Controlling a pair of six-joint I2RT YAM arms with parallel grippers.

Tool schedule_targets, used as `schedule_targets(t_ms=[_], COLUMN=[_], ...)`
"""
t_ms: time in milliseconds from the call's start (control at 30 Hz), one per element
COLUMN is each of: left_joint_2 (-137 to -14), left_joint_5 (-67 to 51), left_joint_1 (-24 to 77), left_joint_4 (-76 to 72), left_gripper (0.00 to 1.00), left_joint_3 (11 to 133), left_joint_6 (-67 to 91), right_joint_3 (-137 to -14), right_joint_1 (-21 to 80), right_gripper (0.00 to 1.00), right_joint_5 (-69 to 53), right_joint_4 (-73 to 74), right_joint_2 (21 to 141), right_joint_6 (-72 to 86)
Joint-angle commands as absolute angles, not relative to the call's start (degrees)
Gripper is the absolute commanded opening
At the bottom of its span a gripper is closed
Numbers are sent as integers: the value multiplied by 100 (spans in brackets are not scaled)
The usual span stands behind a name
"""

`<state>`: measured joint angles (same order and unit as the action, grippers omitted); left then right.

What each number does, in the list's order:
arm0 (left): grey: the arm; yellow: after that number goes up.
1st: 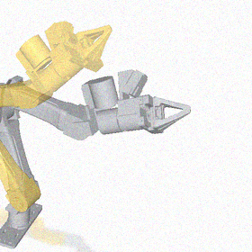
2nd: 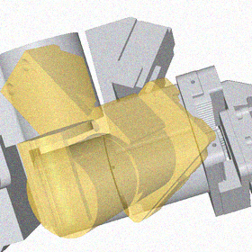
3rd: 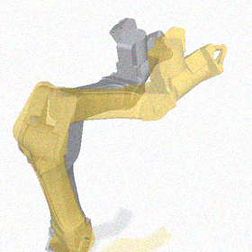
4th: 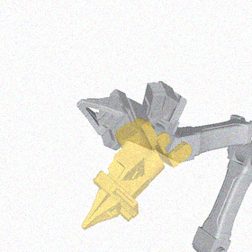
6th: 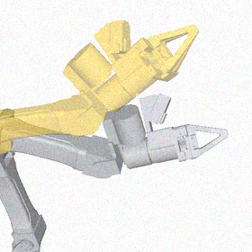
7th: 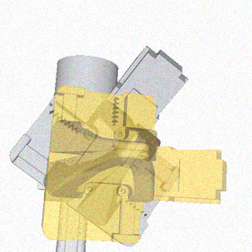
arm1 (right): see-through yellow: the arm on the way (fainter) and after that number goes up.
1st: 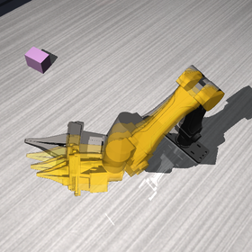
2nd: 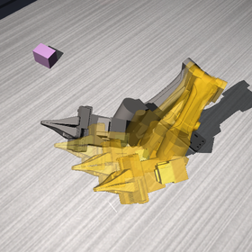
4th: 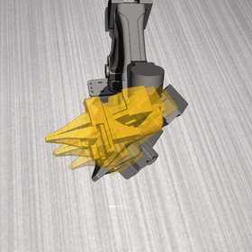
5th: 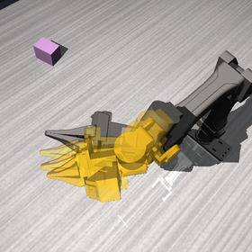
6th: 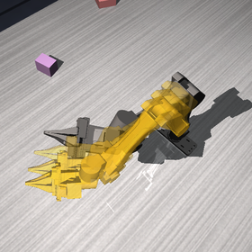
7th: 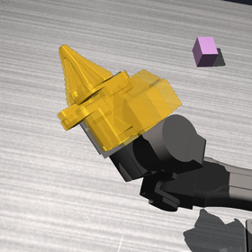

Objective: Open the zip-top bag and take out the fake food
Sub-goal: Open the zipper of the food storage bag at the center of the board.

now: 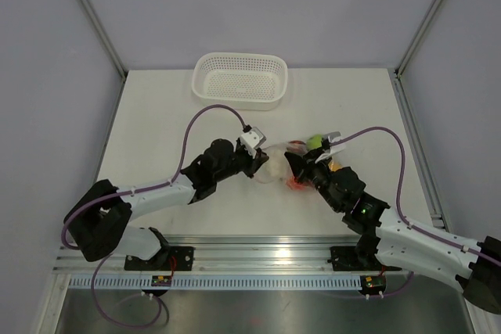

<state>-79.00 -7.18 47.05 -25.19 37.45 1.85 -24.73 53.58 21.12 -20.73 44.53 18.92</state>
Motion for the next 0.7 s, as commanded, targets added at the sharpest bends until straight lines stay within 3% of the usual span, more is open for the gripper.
schedule_targets(t_ms=[0, 133, 200, 267, 500, 567, 667], left_joint_2=[-7673, -7699, -7760, -7822, -8358, -8298, -8096], left_joint_5=[-1072, -1099, -1055, -1020, -589, -606, -791], left_joint_1=[4685, 4685, 4685, 4676, 4641, 4641, 4641], left_joint_4=[-2795, -2751, -2768, -2760, -2488, -2575, -2935], left_gripper=[16, 28, 31, 31, 31, 39, 62], left_joint_3=[3709, 3735, 3744, 3770, 3902, 3762, 3499], left_joint_6=[290, 316, 308, 325, 738, 774, 730], right_joint_3=[-2689, -2777, -2786, -2760, -2777, -2926, -3155], right_joint_1=[5388, 5396, 5396, 5388, 5388, 5388, 5362], right_gripper=[0, 3, 22, 52, 67, 71, 75], right_joint_5=[2637, 2497, 2391, 2303, 2864, 3215, 3682], right_joint_4=[-2224, -2206, -2259, -2268, -1812, -1443, -924], right_joint_2=[4692, 4904, 4904, 4826, 4395, 4456, 4622], right_joint_6=[1925, 1890, 1846, 1819, 1828, 1872, 2012])
